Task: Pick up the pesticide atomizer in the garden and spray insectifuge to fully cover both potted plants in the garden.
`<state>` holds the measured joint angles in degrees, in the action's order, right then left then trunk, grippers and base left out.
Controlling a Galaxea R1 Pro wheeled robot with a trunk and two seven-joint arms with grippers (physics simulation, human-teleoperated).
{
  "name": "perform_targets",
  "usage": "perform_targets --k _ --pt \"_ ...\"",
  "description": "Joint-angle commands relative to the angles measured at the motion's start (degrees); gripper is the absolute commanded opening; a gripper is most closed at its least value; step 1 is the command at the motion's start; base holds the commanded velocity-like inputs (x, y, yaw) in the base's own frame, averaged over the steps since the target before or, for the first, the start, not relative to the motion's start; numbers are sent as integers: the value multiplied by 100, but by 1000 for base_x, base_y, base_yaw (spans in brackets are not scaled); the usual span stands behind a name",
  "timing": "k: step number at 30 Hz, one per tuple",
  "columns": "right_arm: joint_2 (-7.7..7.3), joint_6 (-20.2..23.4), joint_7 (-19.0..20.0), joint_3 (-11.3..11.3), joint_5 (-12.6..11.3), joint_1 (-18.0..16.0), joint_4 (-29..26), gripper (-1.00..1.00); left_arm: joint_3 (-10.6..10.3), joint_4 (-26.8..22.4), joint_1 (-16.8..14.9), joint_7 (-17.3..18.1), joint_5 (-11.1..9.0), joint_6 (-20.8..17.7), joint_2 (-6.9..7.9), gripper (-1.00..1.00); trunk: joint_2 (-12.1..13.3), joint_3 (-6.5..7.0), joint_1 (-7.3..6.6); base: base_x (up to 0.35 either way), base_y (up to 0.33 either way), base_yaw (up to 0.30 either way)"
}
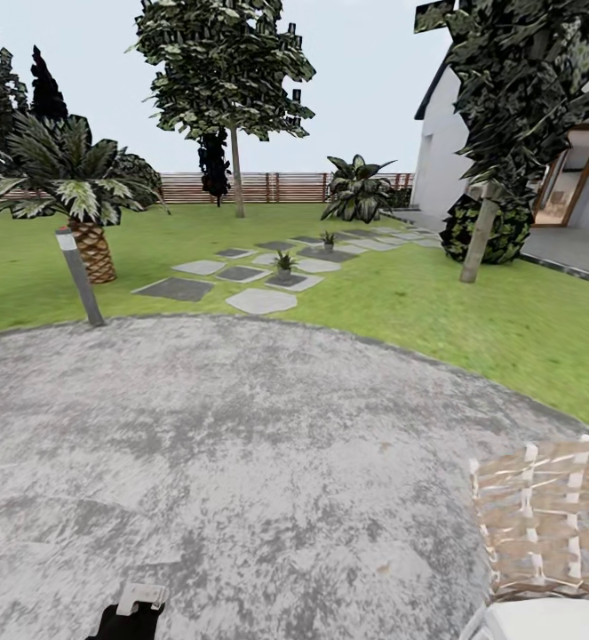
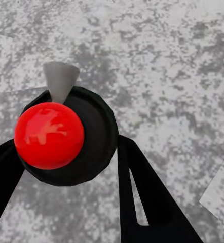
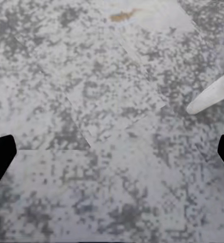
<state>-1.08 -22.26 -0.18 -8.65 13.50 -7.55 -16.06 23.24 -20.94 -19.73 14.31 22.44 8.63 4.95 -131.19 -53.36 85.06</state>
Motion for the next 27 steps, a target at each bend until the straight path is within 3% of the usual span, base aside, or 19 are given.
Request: perform_targets --k 1,9,27 --pt "3 -22 -1 -41 61 -1 -95 100 49 2 -5 37 50 25 -3 -100 -2 -6 3 339 0 0" --pt "23 -49 27 -34 30 -9 -1517 100 49 2 -5 37 50 25 -7 -100 -2 -6 3 339 0 0" --pt "20 -53 53 -20 63 -9 -1304 100 49 2 -5 32 50 25 -12 -100 -2 -6 3 324 105 0"
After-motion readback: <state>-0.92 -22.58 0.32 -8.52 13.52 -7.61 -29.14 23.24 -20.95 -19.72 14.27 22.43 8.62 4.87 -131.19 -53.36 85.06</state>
